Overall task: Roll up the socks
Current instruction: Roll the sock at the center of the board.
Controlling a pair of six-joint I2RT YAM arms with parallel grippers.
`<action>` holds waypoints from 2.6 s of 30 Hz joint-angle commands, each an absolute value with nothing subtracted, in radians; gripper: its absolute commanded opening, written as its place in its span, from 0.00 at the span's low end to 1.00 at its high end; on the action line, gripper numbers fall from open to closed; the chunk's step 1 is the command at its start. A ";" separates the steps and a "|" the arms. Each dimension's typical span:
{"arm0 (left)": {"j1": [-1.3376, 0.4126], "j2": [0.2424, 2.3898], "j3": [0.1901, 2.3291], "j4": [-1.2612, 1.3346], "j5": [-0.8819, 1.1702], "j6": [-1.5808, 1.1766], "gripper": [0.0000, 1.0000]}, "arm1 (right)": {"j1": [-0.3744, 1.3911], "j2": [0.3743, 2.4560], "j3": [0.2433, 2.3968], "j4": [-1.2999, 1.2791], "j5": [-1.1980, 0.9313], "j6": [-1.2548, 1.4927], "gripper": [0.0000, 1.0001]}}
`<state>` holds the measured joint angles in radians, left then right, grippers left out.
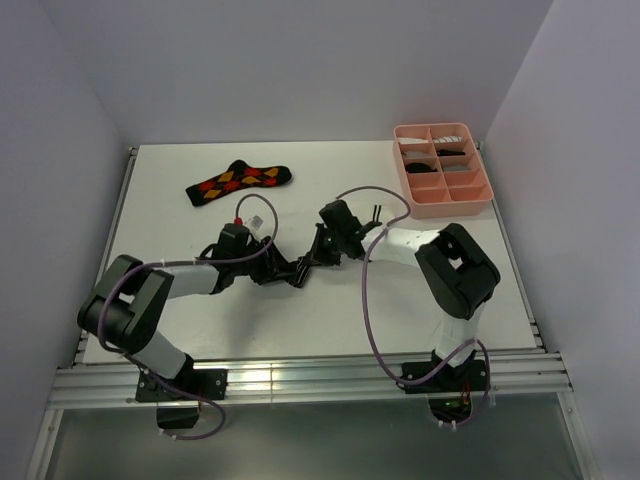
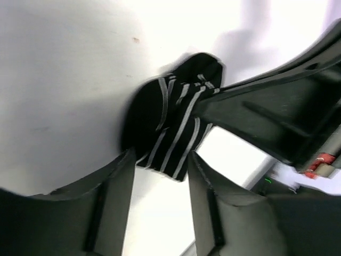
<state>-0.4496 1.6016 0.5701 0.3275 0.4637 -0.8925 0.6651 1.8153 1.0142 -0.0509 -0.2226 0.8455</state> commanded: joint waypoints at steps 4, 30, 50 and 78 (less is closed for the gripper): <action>-0.561 1.432 0.670 0.063 0.070 -0.721 0.52 | 0.680 1.870 1.179 -0.348 -0.127 0.784 0.00; -1.052 1.624 0.804 0.087 -0.581 -0.446 0.43 | 0.695 1.974 1.304 -0.526 -0.141 0.816 0.00; -1.057 1.686 0.807 0.005 -0.531 -0.529 0.01 | 0.675 1.853 1.157 -0.284 -0.219 0.874 0.08; -0.528 1.614 0.523 0.360 0.396 -0.914 0.01 | 0.650 1.695 0.795 0.313 -0.222 0.991 0.57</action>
